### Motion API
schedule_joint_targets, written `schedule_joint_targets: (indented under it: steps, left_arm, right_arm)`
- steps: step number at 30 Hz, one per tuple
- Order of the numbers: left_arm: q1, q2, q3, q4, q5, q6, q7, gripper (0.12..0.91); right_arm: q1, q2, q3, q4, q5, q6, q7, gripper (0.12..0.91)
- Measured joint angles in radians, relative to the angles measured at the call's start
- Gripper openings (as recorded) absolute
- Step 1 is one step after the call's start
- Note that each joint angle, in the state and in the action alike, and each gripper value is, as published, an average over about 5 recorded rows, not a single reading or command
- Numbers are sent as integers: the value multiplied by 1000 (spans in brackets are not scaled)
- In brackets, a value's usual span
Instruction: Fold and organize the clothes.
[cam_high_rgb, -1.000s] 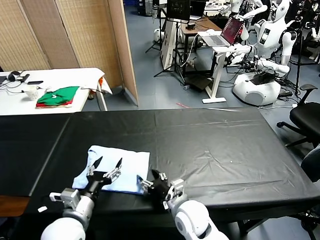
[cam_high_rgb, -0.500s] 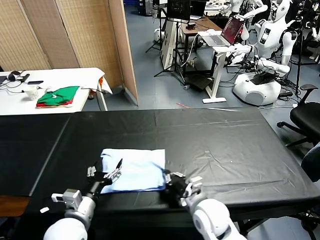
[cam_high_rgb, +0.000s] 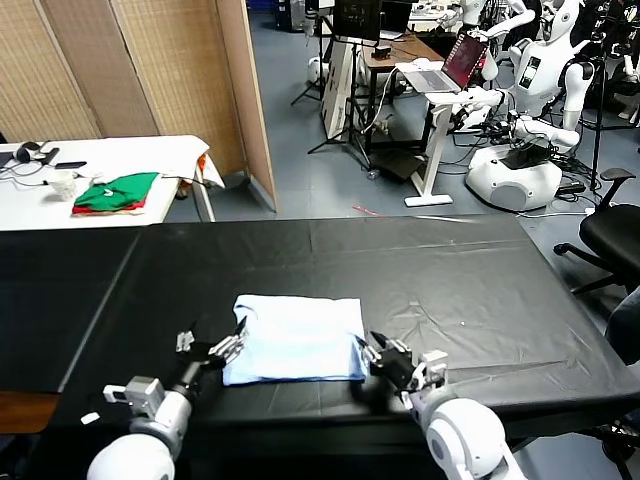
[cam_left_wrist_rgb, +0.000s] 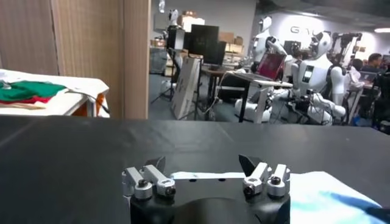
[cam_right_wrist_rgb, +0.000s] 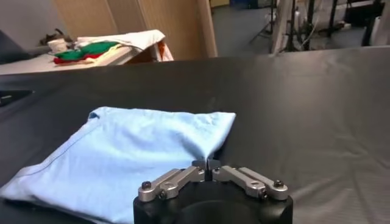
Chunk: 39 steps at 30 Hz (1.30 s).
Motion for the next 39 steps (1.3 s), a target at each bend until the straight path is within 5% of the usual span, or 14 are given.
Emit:
schedule_joint_targets:
  steps: [6,9,19,26,34,39]
  left_arm:
    - [30,7,-8,-15,-23,-11,-8,907]
    - [46,12,-14,-23,-29,-12,-23,907]
    - [117,33,-56,-46,-37,-21,-33,907]
    - [172,32,-70,-57,-30,-16,-38,907]
    - [223,16,-72,-70,6,-17,-33,907]
    - [235,7,-69,-74,22,-13,-32,907]
  right_arm:
    - [-64,-11,51,64,-2,53,11,836]
    - [-112,-20,86,96,-11,104,20,897]
    - [-302,-58,185,160,-88,336,46,907]
    - [-433,-43,209,187,-193,509,103,907]
    - [-570,-12,214,232,-244,633,179,907]
    - [-638,4,212,242,-270,681,192,907]
